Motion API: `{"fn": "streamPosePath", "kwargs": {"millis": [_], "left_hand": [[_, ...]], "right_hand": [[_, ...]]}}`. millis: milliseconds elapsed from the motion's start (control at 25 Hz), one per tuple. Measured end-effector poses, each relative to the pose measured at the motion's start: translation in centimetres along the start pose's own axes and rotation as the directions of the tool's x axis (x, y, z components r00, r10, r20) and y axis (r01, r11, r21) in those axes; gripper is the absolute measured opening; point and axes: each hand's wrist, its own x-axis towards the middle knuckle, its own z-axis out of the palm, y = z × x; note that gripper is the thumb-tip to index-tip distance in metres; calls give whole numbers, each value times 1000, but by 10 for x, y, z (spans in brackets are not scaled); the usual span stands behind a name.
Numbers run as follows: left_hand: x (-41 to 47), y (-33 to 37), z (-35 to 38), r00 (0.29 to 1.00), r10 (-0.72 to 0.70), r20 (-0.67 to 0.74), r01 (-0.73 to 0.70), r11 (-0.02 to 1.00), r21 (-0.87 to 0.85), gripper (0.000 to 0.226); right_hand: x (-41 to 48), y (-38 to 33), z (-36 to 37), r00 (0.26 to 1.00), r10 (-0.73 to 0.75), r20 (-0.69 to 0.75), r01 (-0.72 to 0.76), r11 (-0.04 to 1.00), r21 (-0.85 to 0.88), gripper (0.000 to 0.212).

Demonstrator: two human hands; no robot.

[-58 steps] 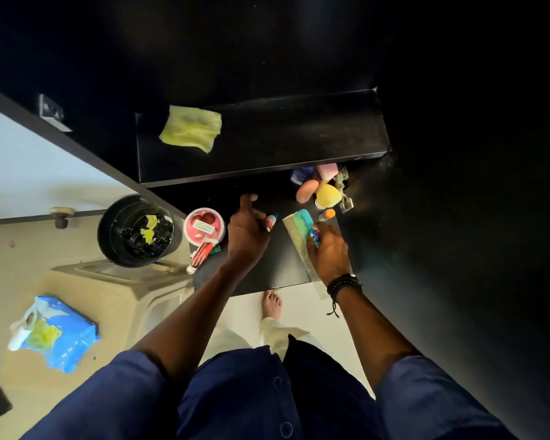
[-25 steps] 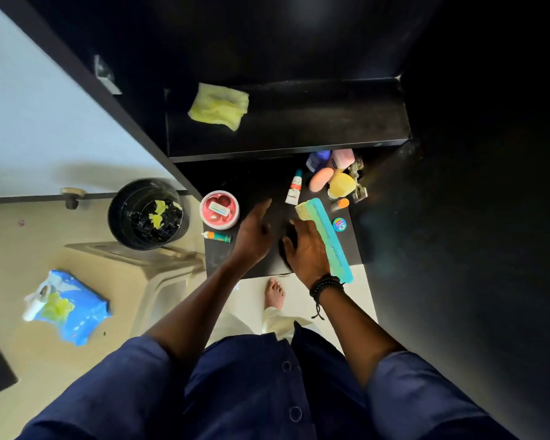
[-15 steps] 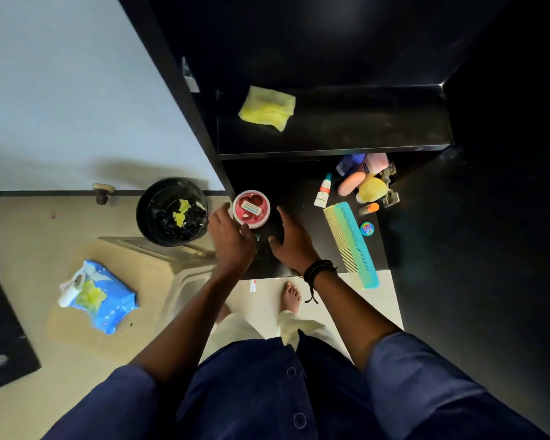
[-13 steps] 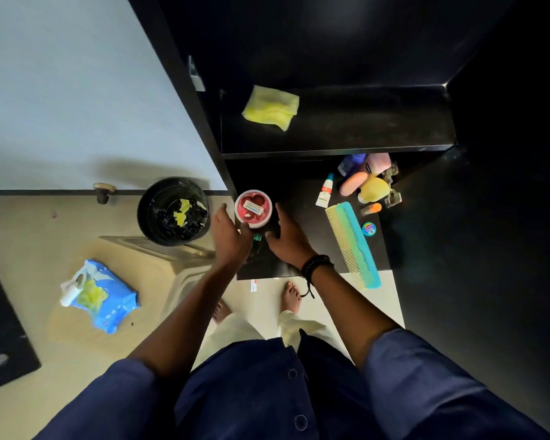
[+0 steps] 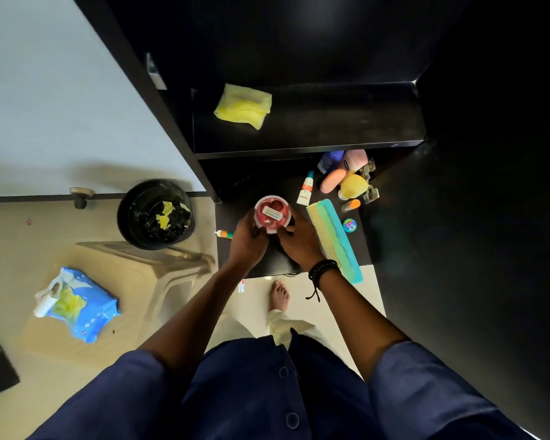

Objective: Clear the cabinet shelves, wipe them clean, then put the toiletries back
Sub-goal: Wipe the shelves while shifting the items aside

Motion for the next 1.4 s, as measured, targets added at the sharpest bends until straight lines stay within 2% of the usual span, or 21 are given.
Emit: {"fn": "streamPosePath", "kwargs": {"millis": [120,200,280,440,560,600,680,760,840,960,1120,1200,1240,1320,1400], "left_hand": [[1,9,21,999,7,54,-9,999,37,35],[3,15,33,995,5,101,-10,999,44,35],[10,19,42,988,-1,152,-10,997,70,36],[19,27,53,972,-34,232,12,995,98,47],[22,30,52,952,-44,304,0,990,143,52],[22,29,50,954,-36,298,-20,983,180,52],[21,21,38,980,4,201,-71,943,326,54],[17,4,19,997,66,35,-74,847,527,58],[12,-14,-2,994,79,-79,-4,731,682,53],[8,-31,-22,998,0,-62,47,657,752,46],[10,-38,-35,1000,-11,28,-16,606,795,49],[14,-39,-33,999,24,36,-43,650,759,39],[15,-37,-29,999,44,20,-45,715,698,31],[16,-24,-16,999,22,-46,5,856,517,22],[15,-1,-1,993,-30,-112,68,933,352,20]], "right_hand": [[-2,16,-20,995,-12,-96,8,999,-44,37],[-2,24,-33,994,-38,-105,31,997,-70,37],[0,33,-40,991,-73,-109,70,997,-39,41],[2,40,-49,990,-30,-136,34,999,28,46],[0,43,-50,987,-78,-143,83,996,28,51],[-1,45,-49,984,-93,-155,96,995,17,53],[-4,46,-45,976,-67,-207,68,998,-5,56],[-11,44,-40,961,-41,-274,27,998,-56,56],[-19,42,-32,951,-87,-297,33,983,-182,56],[-28,40,-17,966,-177,-186,93,917,-389,59],[-28,38,-2,980,-183,75,197,929,-312,59],[-25,39,0,979,-144,141,177,951,-254,58],[-25,38,0,981,-112,157,146,964,-221,58],[-24,34,-4,982,-54,181,84,984,-159,58],[-21,30,-8,977,10,213,8,997,-80,59]]}}
